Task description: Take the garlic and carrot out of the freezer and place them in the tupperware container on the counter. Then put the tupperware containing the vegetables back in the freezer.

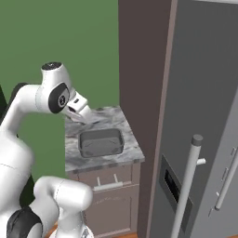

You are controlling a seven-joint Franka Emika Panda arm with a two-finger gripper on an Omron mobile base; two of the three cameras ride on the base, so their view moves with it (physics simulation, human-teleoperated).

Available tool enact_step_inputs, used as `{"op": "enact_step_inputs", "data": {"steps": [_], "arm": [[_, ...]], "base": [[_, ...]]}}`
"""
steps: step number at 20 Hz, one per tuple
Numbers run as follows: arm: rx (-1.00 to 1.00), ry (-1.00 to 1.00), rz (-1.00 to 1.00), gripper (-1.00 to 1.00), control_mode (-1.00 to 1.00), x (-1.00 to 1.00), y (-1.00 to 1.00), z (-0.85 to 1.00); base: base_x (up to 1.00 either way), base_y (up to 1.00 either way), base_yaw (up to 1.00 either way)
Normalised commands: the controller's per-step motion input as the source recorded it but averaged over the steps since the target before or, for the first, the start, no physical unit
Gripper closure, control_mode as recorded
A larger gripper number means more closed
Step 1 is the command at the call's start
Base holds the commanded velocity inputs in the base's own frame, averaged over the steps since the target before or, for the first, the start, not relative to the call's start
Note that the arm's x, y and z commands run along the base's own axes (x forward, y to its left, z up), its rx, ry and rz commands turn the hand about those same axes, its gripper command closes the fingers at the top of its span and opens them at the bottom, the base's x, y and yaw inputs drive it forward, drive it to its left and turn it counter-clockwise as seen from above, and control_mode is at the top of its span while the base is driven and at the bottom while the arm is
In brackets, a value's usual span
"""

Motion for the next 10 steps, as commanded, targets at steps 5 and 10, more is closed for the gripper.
{"op": "enact_step_inputs", "data": {"steps": [5, 10], "arm": [[0.00, 0.13, -0.06, 1.00, -1.00, 0.63, -0.16, -0.88], [0.00, 0.09, -0.01, 1.00, -1.00, 0.66, -0.03, -0.69]], "base": [[0.00, 0.00, 0.00], [0.00, 0.00, 0.00]]}}
